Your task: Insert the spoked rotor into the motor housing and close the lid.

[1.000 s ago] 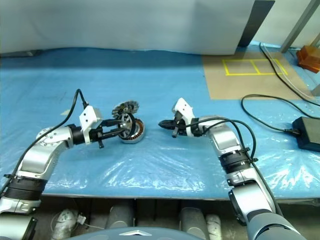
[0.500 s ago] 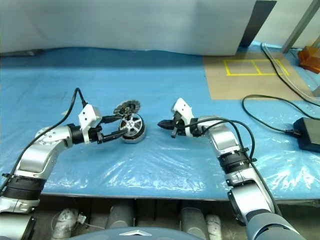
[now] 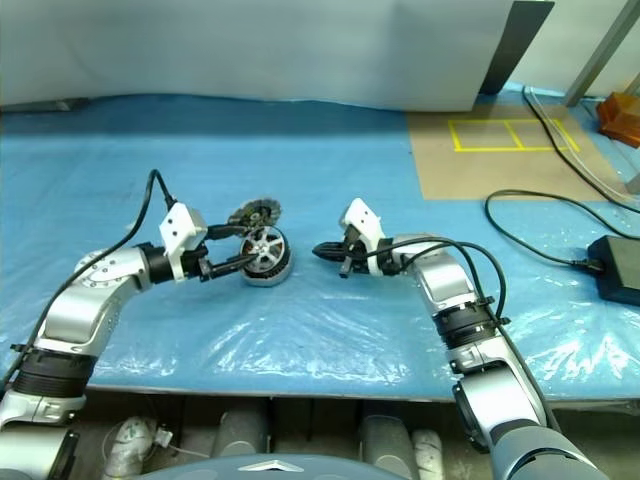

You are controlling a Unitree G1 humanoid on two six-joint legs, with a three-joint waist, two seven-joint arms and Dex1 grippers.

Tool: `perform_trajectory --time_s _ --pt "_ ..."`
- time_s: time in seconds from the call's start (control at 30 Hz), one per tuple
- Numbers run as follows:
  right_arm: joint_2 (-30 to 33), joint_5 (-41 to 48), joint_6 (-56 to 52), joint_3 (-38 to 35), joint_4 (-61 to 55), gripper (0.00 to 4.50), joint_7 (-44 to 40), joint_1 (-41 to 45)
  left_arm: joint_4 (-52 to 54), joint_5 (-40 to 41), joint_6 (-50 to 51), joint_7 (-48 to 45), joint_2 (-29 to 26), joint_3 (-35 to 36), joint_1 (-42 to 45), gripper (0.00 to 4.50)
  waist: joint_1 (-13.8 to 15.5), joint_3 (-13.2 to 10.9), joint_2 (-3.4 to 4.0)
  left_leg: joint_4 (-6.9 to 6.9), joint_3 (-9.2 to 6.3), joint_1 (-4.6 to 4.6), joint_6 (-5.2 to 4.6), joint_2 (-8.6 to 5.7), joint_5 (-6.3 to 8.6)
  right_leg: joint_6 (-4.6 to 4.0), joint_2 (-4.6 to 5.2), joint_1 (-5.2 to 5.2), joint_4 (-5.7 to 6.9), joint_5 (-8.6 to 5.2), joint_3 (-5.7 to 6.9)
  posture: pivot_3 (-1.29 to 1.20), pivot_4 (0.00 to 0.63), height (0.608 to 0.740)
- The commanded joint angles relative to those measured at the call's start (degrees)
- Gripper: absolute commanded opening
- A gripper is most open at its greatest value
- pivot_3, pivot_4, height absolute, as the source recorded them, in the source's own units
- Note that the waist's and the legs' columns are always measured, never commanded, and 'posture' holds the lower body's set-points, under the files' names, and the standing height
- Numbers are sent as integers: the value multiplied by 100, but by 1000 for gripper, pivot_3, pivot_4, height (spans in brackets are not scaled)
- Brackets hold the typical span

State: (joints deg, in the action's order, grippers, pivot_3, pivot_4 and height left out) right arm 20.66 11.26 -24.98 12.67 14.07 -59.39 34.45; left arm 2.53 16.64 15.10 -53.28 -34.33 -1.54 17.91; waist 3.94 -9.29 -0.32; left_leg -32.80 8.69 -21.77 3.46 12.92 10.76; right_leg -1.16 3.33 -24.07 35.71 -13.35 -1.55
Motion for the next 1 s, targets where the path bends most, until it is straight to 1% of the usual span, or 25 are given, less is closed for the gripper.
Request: perform_trajectory --time_s 0.03,0.4,0.67,0.87,0.93,1.0 --pt "12 29 72 18 -145 0 -20 -60 -53 -137 -194 -30 87 -184 140 3291 -1 0 0 0 0 0 0 0 0 0 0 0 0 0 0 0 150 740" --pt "64 38 45 2 -208 0 35 -126 -717 -380 -390 -4 275 -322 403 3291 -1 0 0 -1 0 1 0 0 0 1 0 0 2 1 -1 0 150 740" --pt "89 40 30 -7 -208 0 55 -116 -467 -357 -136 -338 202 -525 232 3291 8 0 0 -2 0 2 0 -1 0 0 2 1 3 0 -1 0 150 740" --pt "89 35 50 -8 -172 0 71 -89 -513 -360 -138 -412 163 -482 180 3291 9 0 0 0 0 2 0 -1 0 0 2 2 1 0 1 0 150 740" --pt "80 27 61 1 -155 0 79 -78 -587 -403 -193 -358 191 -468 190 2908 8 0 0 0 0 2 0 -2 0 0 2 3 0 0 0 0 150 740" --pt "72 25 65 6 -142 0 83 -69 -631 -454 -216 -338 209 -489 192 2380 11 0 0 1 0 3 0 -2 0 0 3 4 0 0 0 0 150 740"
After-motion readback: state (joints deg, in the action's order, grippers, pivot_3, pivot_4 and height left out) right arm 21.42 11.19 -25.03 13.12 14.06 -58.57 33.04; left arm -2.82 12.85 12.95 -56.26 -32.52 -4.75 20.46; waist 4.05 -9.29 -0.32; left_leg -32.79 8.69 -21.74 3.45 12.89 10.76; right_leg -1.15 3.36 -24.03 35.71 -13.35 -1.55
